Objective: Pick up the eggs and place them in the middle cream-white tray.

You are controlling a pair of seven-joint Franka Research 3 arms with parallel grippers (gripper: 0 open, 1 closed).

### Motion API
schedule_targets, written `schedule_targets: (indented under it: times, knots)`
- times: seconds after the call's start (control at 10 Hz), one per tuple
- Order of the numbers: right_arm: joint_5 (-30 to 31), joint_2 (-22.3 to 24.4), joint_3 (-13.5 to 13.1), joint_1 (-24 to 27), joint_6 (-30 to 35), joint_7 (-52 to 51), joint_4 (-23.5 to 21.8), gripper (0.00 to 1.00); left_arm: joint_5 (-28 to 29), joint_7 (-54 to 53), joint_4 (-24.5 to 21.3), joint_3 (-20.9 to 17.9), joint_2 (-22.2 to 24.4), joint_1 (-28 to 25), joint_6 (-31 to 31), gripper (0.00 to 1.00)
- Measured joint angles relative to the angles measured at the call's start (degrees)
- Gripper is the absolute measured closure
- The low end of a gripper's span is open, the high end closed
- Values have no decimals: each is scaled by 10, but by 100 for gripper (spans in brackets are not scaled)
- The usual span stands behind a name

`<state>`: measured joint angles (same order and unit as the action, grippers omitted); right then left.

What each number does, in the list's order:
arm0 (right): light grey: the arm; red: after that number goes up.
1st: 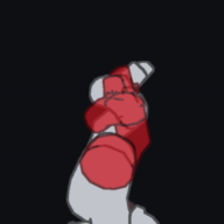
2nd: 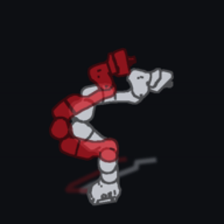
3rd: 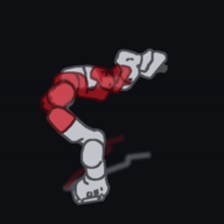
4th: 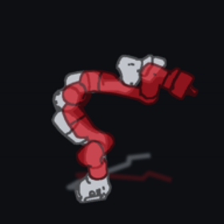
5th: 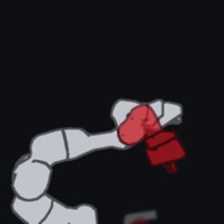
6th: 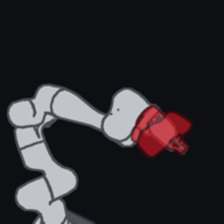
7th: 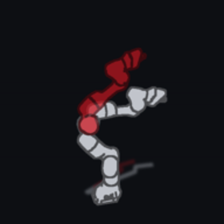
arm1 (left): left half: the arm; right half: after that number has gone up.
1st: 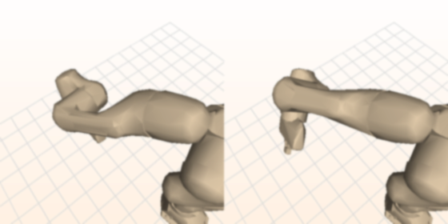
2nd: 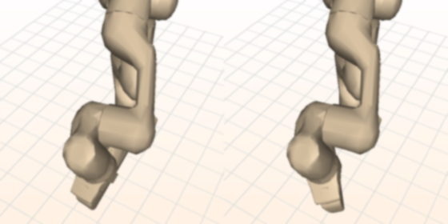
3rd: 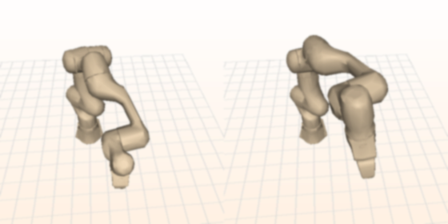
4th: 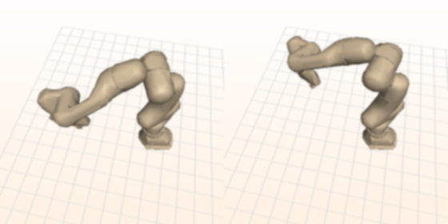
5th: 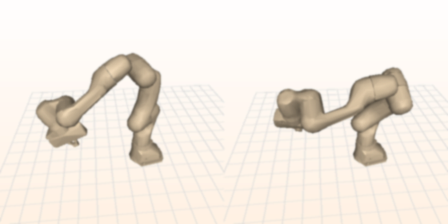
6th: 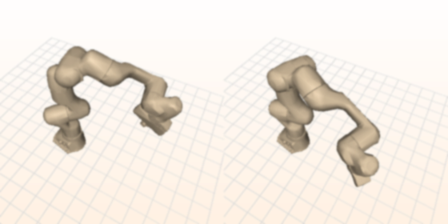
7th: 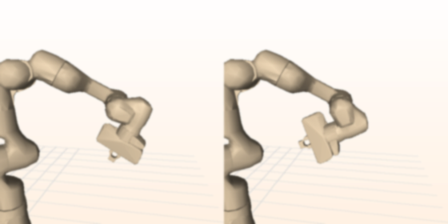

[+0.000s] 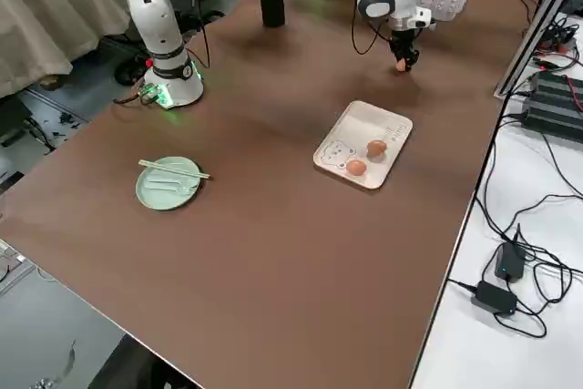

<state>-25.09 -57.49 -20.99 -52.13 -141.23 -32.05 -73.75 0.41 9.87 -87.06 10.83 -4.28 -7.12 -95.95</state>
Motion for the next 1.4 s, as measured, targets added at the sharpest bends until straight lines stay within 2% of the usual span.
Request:
schedule_targets:
  times: [0.4, 0.9, 1.1, 1.4]
  knots:
    - [0, 0, -4, 10, 41, 15, 13, 52, 0, 0, 0, 1, 0, 0, 0, 0]
    - [-3, 4, -8, 30, 88, 42, 36, 52, 0, 0, 0, 2, 0, 0, 0, 0]
    - [-5, 7, -13, 46, 132, 96, 48, 52, 0, 0, 0, 2, 0, 0, 0, 0]
    - [-5, 33, -26, 71, 200, 113, 57, 52, 0, 0, 0, 2, 0, 0, 0, 0]
